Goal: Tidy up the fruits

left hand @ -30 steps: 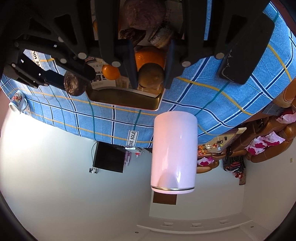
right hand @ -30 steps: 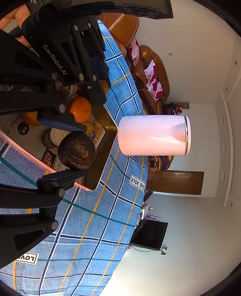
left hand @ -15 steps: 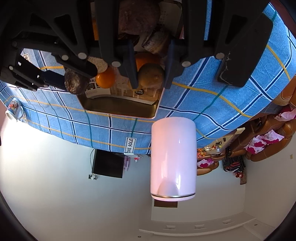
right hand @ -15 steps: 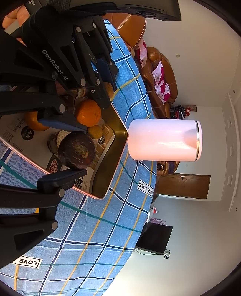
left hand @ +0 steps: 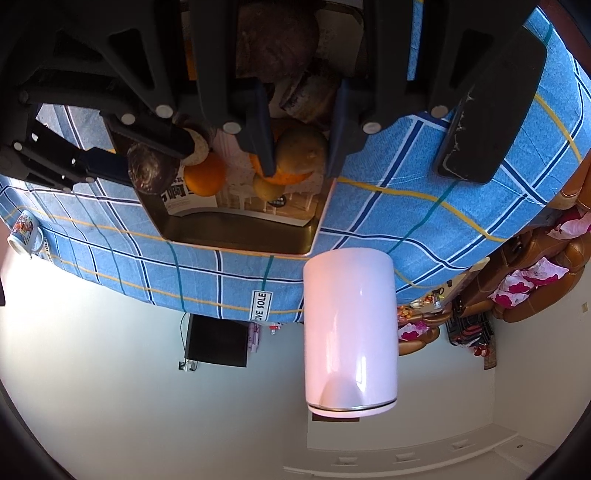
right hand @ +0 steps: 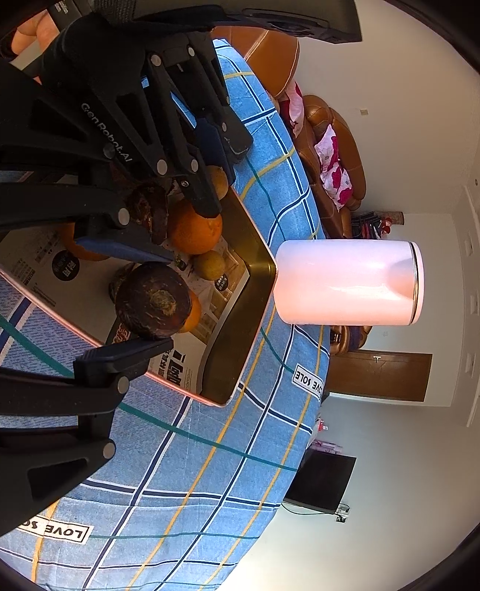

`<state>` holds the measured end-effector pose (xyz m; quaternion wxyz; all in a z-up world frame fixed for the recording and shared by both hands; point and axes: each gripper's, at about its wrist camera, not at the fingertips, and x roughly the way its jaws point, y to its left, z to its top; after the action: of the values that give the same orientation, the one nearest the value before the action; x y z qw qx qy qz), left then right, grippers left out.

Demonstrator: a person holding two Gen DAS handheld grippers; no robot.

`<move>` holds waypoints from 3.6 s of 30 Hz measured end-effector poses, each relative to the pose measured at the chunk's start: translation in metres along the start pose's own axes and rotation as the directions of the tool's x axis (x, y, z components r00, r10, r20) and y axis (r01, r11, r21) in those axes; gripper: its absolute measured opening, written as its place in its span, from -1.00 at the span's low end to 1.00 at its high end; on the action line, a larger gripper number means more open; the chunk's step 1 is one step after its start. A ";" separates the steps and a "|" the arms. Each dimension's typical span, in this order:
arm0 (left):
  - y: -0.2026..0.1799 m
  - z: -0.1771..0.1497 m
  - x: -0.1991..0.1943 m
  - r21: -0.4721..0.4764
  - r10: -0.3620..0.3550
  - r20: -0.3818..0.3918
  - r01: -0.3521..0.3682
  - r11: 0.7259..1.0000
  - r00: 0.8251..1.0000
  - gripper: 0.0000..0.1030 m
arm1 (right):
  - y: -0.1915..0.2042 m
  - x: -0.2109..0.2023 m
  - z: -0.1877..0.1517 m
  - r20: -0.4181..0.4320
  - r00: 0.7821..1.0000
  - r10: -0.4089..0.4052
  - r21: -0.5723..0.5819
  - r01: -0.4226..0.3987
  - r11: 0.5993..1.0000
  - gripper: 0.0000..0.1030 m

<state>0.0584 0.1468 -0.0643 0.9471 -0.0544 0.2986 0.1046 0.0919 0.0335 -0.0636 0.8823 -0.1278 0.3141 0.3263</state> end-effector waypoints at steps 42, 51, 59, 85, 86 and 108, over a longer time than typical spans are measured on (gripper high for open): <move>-0.030 -0.003 -0.088 0.037 -0.074 0.184 0.068 0.997 0.980 0.99 | -0.038 -0.128 -0.041 0.227 0.964 -0.137 0.178 0.097 0.979 0.48; -0.036 -0.003 -0.096 0.046 -0.084 0.198 0.077 0.996 0.977 0.99 | -0.039 -0.146 -0.046 0.267 0.950 -0.165 0.188 0.116 0.975 0.48; -0.043 -0.003 -0.103 0.064 -0.083 0.215 0.071 0.995 0.973 0.99 | -0.040 -0.157 -0.049 0.292 0.940 -0.178 0.199 0.122 0.972 0.49; -0.050 -0.001 -0.101 0.079 -0.081 0.185 0.067 0.995 0.979 0.99 | -0.042 -0.162 -0.051 0.322 0.926 -0.198 0.208 0.135 0.969 0.63; -0.050 -0.001 -0.101 0.080 -0.081 0.188 0.067 0.995 0.979 0.99 | -0.042 -0.163 -0.051 0.323 0.925 -0.198 0.208 0.135 0.969 0.63; -0.056 -0.003 -0.101 0.092 -0.082 0.182 0.066 0.994 0.980 0.99 | -0.056 -0.165 -0.059 0.313 0.923 -0.225 0.236 0.154 0.960 0.64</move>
<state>-0.0108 0.0752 -0.0060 0.9755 -0.0151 0.2108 0.0612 0.0034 -0.1154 -0.0031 0.9589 -0.0075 0.1769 0.2217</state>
